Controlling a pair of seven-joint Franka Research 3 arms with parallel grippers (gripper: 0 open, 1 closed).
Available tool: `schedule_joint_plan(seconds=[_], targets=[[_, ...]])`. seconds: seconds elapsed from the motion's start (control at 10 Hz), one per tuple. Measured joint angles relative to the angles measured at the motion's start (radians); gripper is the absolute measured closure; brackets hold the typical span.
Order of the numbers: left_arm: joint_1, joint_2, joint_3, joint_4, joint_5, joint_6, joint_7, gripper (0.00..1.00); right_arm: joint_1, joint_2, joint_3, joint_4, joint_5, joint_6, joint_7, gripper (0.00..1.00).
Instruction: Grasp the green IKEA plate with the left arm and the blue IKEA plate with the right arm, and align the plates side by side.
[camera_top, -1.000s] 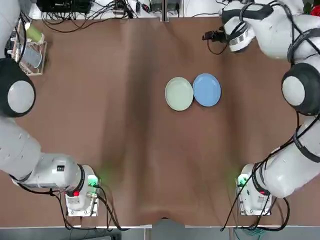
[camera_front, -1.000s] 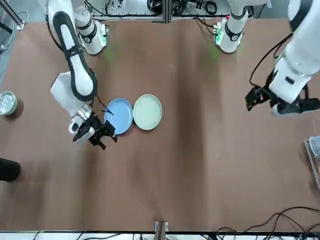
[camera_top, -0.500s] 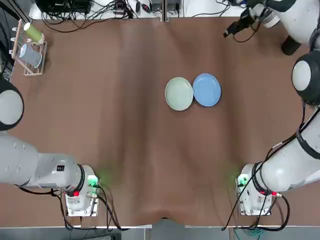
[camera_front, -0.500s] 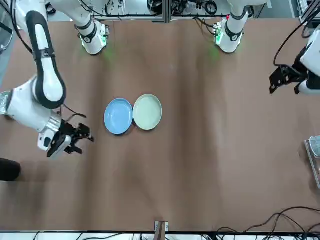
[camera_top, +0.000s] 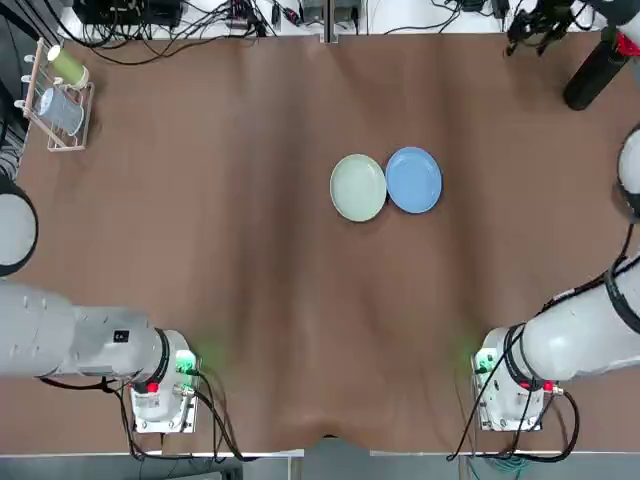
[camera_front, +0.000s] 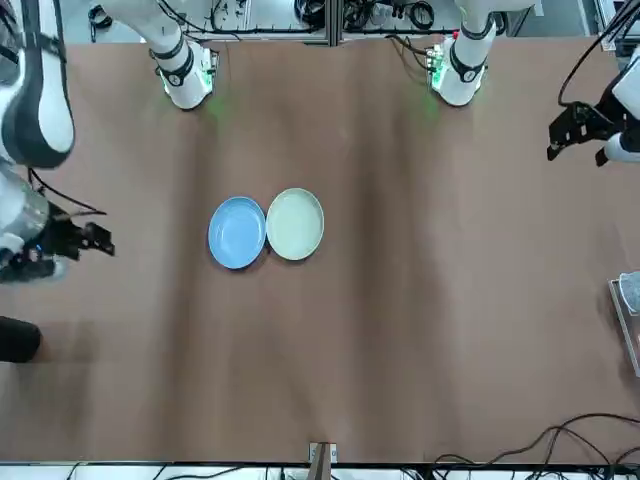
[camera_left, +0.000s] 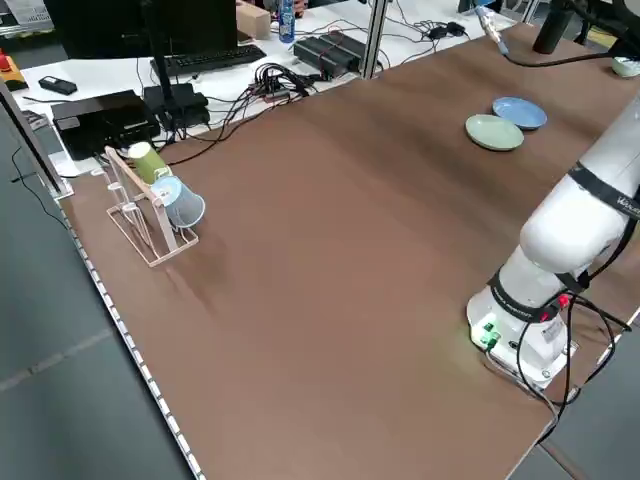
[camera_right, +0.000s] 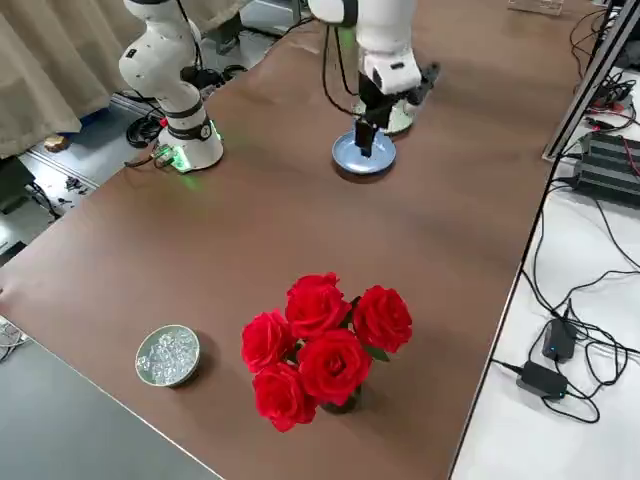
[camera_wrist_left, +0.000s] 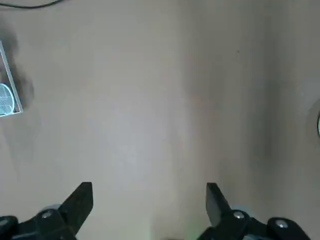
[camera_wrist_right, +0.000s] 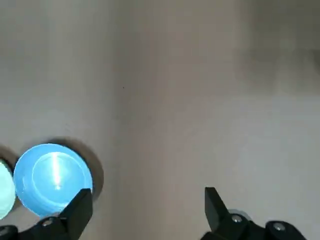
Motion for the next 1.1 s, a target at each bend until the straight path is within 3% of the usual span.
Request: schedule_joint_plan(seconds=[0.2, 0.4, 0.6, 0.7, 1.1], targets=[[0.000, 0.000, 0.000, -0.002, -0.001, 0.005, 0.001, 0.00, -0.076, -0.056, 0.059, 0.044, -0.014, -0.101, 0.034, 0.00], [0.000, 0.000, 0.001, -0.002, -0.001, 0.016, 0.001, 0.00, -0.133, -0.071, 0.096, 0.145, -0.015, -0.234, 0.035, 0.00], [0.000, 0.000, 0.005, -0.002, -0.002, 0.016, 0.001, 0.00, -0.210, -0.084, 0.195, 0.212, -0.047, -0.306, 0.039, 0.00], [0.000, 0.000, 0.007, -0.003, -0.005, 0.016, 0.001, 0.00, -0.223, -0.093, 0.220, 0.218, -0.055, -0.314, 0.044, 0.00], [-0.002, 0.000, 0.013, -0.004, -0.011, 0.016, 0.001, 0.00, -0.226, -0.101, 0.228, 0.220, -0.057, -0.312, 0.049, 0.00]])
